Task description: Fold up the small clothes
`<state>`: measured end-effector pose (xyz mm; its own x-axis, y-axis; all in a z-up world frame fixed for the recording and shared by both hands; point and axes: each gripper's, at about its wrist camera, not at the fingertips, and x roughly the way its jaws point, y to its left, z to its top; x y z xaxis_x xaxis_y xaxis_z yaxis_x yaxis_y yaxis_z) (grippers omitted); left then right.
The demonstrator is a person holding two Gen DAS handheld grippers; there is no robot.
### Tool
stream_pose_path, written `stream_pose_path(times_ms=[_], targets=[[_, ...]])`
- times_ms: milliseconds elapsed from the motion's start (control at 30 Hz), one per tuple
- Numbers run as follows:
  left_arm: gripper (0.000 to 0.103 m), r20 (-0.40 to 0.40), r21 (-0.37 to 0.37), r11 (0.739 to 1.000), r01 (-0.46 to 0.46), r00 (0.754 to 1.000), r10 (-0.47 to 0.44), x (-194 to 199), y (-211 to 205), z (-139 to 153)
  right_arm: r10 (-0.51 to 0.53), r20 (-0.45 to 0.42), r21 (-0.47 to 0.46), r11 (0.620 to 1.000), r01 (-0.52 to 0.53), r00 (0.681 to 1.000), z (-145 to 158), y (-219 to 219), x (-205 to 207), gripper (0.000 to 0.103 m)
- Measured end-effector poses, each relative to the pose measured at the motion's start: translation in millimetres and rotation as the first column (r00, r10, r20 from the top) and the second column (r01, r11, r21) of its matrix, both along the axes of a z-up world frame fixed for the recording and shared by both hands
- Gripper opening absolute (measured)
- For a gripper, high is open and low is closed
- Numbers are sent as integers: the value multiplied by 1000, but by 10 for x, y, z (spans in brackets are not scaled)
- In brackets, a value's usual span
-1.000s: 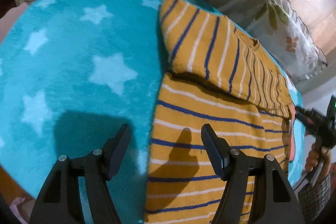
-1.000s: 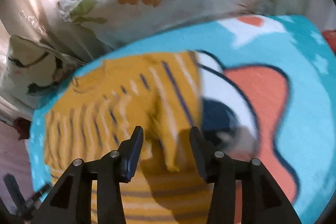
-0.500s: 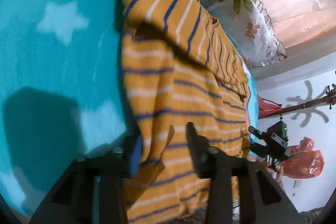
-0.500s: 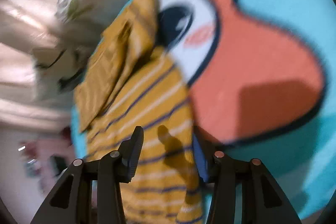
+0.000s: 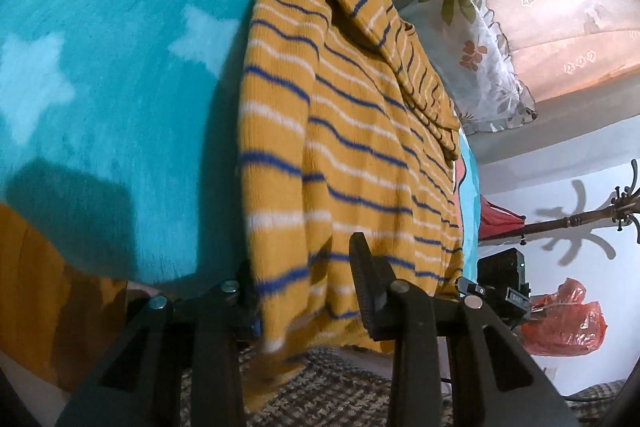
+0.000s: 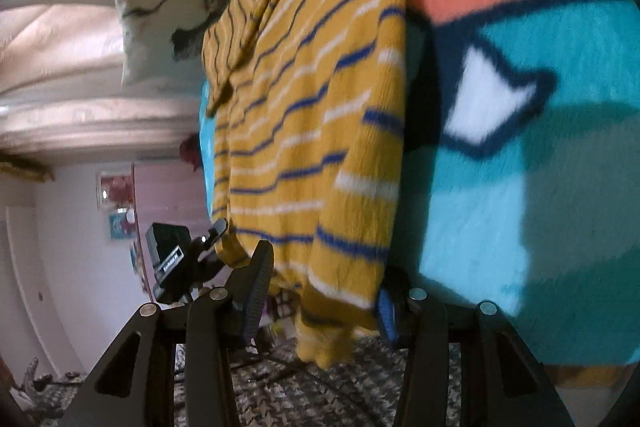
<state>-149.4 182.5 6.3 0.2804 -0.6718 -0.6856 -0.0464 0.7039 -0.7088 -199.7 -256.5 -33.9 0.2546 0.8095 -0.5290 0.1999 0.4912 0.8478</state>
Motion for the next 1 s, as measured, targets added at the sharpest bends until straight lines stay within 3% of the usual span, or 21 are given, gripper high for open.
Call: stream_pose_path(times_ms=[333, 433, 500, 600, 667, 700, 767, 833, 867, 900, 933, 1000], targets=[[35, -5, 30, 999, -31, 999, 31, -295, -78, -34, 76, -18, -12, 997, -76, 997, 16, 65, -76, 52], [35, -30, 62, 998, -29, 999, 31, -361, -113, -85, 80, -33, 3, 997, -80, 996, 0, 31, -135, 57], [35, -41, 83, 996, -26, 999, 29, -395, -132, -109, 91, -40, 0, 996, -91, 995, 14, 64, -136, 66], [35, -48, 98, 995, -36, 998, 40, -418, -122, -117, 131, -55, -35, 991, -133, 990, 51, 156, -153, 77], [34, -53, 115, 992, -41, 997, 47, -424, -131, -113, 147, -83, -64, 986, -153, 986, 32, 219, -178, 78], [33, -57, 128, 991, -40, 997, 47, -426, -139, -113, 150, -94, -70, 985, -157, 984, 19, 238, -180, 79], [19, -71, 165, 986, -38, 996, 51, -428, -158, -126, 144, -128, -72, 985, -154, 981, -43, 290, -159, 79], [14, -86, 179, 983, -48, 994, 64, -430, -154, -134, 139, -155, -91, 984, -154, 978, -96, 326, -142, 78], [12, -94, 191, 980, -58, 993, 77, -437, -148, -116, 143, -162, -108, 981, -161, 976, -119, 335, -149, 67], [11, -97, 195, 979, -60, 992, 80, -448, -132, -104, 152, -164, -125, 977, -173, 975, -135, 345, -156, 32], [10, -100, 196, 978, -66, 991, 87, -454, -124, -73, 179, -169, -123, 972, -201, 969, -148, 365, -166, 17], [8, -103, 186, 979, -83, 989, 103, -459, -106, 23, 196, -156, -124, 968, -216, 968, -114, 352, -190, 11]])
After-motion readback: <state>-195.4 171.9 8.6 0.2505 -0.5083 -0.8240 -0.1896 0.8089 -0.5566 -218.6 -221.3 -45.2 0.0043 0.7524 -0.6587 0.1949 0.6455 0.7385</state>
